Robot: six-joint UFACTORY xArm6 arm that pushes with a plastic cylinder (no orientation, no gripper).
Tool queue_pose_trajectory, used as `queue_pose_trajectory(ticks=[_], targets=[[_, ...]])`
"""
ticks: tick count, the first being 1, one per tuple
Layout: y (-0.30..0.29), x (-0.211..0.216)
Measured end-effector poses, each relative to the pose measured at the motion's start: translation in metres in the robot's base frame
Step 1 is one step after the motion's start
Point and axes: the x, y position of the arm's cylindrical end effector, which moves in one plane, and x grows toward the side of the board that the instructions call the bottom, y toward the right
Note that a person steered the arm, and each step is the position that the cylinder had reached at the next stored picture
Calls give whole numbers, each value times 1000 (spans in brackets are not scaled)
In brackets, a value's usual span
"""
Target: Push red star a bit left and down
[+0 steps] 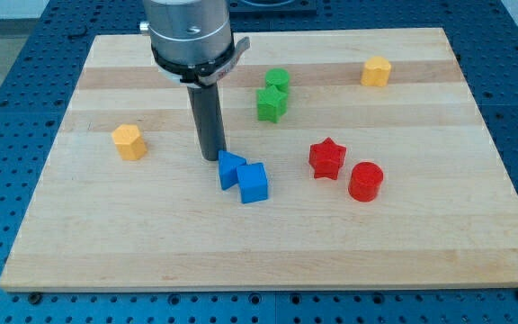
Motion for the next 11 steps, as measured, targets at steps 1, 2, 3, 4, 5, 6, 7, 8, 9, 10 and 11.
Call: queue_pose_trajectory(ticks=[1,2,3,4,5,6,7,8,9,10,11], targets=[[0,8],[0,17],[-1,28],[-14,34],[-26,41],[-30,38],[-28,20],[-7,6],[22,3],[51,-10],[89,-26]])
